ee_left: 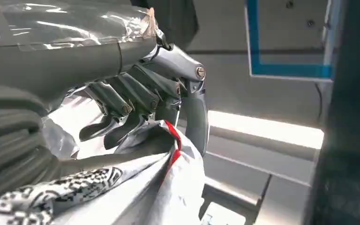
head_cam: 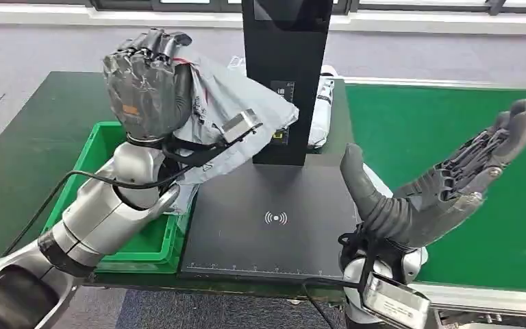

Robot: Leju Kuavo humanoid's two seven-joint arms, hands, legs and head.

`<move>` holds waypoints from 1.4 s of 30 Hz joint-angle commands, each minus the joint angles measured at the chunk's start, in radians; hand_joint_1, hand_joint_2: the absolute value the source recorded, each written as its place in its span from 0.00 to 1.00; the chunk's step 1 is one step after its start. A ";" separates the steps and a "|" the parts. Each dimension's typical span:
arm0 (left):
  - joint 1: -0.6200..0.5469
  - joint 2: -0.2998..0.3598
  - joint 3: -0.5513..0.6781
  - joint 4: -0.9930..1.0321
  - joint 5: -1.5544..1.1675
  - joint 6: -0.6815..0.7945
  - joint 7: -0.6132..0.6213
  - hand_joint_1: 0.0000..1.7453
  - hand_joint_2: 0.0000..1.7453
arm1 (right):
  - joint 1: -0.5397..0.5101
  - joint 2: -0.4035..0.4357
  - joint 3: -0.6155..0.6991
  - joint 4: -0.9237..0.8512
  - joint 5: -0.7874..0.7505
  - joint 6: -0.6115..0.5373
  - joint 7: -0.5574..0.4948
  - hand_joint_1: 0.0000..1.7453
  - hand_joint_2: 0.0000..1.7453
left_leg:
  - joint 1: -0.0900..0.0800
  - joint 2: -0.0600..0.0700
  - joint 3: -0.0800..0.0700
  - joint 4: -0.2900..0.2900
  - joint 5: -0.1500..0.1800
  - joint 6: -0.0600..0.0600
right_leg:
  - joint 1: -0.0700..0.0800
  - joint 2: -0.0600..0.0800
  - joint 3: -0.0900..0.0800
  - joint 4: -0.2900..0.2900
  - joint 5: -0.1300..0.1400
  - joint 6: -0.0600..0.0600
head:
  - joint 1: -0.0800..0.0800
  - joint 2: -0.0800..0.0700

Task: Moved the parcel from conveyor to table for the left to box.

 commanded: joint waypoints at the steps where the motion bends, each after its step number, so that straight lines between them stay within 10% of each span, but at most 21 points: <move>1: 0.173 -0.022 0.345 -0.066 -0.072 -0.007 -0.099 1.00 1.00 | 0.037 0.010 -0.060 0.032 -0.011 -0.004 0.000 0.00 1.00 | 0.000 0.005 0.006 -0.004 0.000 0.002 | 0.001 0.003 0.004 -0.004 0.001 -0.004 | 0.000 0.000; 4: 0.173 -0.022 0.345 -0.066 -0.072 -0.007 -0.099 1.00 1.00 | 0.037 0.010 -0.060 0.032 -0.011 -0.004 0.000 0.00 1.00 | 0.001 0.001 0.004 -0.002 0.000 0.002 | 0.001 0.000 0.004 -0.003 0.000 -0.003 | 0.000 0.000; 8: 0.248 -0.251 0.824 0.083 -0.063 -0.007 -0.450 1.00 1.00 | 0.041 0.000 -0.054 0.033 -0.027 -0.004 0.000 0.00 1.00 | 0.000 0.001 0.004 -0.002 0.000 0.002 | 0.001 0.000 0.003 -0.003 0.000 -0.002 | 0.000 0.000; 12: 0.234 -0.307 1.053 0.202 -0.045 -0.007 -0.625 1.00 1.00 | 0.048 -0.003 -0.056 0.027 -0.023 -0.004 0.000 0.00 1.00 | 0.000 0.004 0.004 -0.002 0.000 0.002 | 0.002 0.002 0.003 -0.003 0.001 -0.003 | 0.000 0.000; 30: 0.161 -0.247 0.862 0.528 -0.072 -0.007 -0.431 0.98 1.00 | 0.054 -0.011 -0.049 0.040 -0.030 -0.004 0.000 0.00 1.00 | 0.001 -0.002 0.005 -0.003 0.001 0.003 | 0.003 -0.004 0.005 -0.004 0.000 -0.004 | 0.000 0.000; 31: 0.161 -0.246 0.864 0.538 -0.072 -0.007 -0.429 0.91 1.00 | 0.048 -0.015 -0.049 0.047 -0.035 -0.004 0.000 0.00 1.00 | 0.001 0.000 0.003 -0.002 0.000 0.002 | 0.002 -0.001 0.003 -0.003 0.000 -0.003 | 0.000 0.000; 32: 0.185 -0.236 0.850 0.539 -0.072 -0.007 -0.412 0.42 1.00 | 0.046 -0.014 -0.048 0.052 -0.039 -0.004 0.000 0.00 1.00 | 0.001 0.001 0.005 -0.003 0.001 0.003 | 0.003 -0.001 0.004 -0.004 0.000 -0.004 | 0.000 0.000; 34: 0.148 -0.242 0.879 0.623 -0.072 -0.007 -0.439 0.00 1.00 | 0.047 -0.014 -0.055 0.056 -0.040 -0.004 0.000 0.00 1.00 | 0.001 0.002 0.005 -0.003 0.000 0.002 | 0.002 0.001 0.004 -0.004 0.000 -0.004 | 0.000 0.000; 42: 0.128 -0.298 0.984 0.822 0.124 -0.081 -0.777 0.00 1.00 | 0.077 -0.038 -0.087 0.018 -0.041 -0.004 0.000 0.00 1.00 | 0.001 -0.001 0.005 -0.003 0.000 0.002 | 0.002 -0.003 0.005 -0.004 0.000 -0.003 | 0.000 0.000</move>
